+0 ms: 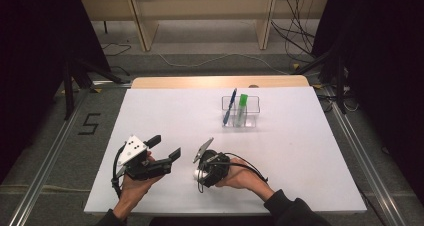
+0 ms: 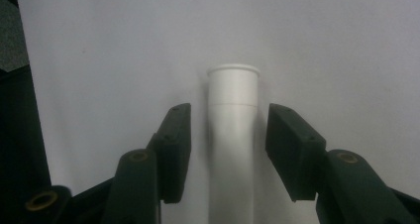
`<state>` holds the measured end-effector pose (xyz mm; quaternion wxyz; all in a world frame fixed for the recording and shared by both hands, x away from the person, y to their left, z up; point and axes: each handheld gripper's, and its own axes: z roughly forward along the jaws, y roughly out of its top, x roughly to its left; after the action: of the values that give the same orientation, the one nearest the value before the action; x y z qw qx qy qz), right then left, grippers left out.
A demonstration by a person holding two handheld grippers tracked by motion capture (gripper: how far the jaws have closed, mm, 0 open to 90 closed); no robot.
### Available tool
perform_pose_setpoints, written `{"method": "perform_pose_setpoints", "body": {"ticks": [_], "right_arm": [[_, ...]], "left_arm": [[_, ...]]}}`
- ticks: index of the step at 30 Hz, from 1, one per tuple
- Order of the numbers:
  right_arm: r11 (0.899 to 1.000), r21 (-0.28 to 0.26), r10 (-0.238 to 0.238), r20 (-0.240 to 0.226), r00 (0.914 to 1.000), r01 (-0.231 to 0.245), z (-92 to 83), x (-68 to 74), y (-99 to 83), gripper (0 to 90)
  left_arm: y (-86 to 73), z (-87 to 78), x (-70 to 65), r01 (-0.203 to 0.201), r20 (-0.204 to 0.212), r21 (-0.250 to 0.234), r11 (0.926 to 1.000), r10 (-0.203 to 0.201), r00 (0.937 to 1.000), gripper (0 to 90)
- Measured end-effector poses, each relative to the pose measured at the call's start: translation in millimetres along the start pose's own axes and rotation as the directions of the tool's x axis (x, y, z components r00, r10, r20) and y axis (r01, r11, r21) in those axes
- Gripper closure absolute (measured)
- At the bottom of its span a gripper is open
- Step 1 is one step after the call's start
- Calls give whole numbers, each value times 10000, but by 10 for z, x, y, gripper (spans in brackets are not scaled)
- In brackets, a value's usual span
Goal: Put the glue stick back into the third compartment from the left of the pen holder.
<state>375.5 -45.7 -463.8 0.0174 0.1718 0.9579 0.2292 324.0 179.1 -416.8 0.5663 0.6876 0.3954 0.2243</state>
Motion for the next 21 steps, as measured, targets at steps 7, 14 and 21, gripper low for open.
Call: {"method": "perform_pose_setpoints", "body": {"ticks": [7,14,21], "right_arm": [[10000,38,-47,-35,10000,47,12,-5,11,564],[9999,161,-53,-90,9999,55,33,5,26,574],[9997,218,-69,-56,10000,70,55,6,37,585]], "left_arm": [[-1,3,-1,2,-16,-4,10000,-2,10000,164],[-2,0,-7,-53,-7,42,10000,53,10000,164],[-2,0,-6,-11,-69,-16,10000,11,10000,164]]}}
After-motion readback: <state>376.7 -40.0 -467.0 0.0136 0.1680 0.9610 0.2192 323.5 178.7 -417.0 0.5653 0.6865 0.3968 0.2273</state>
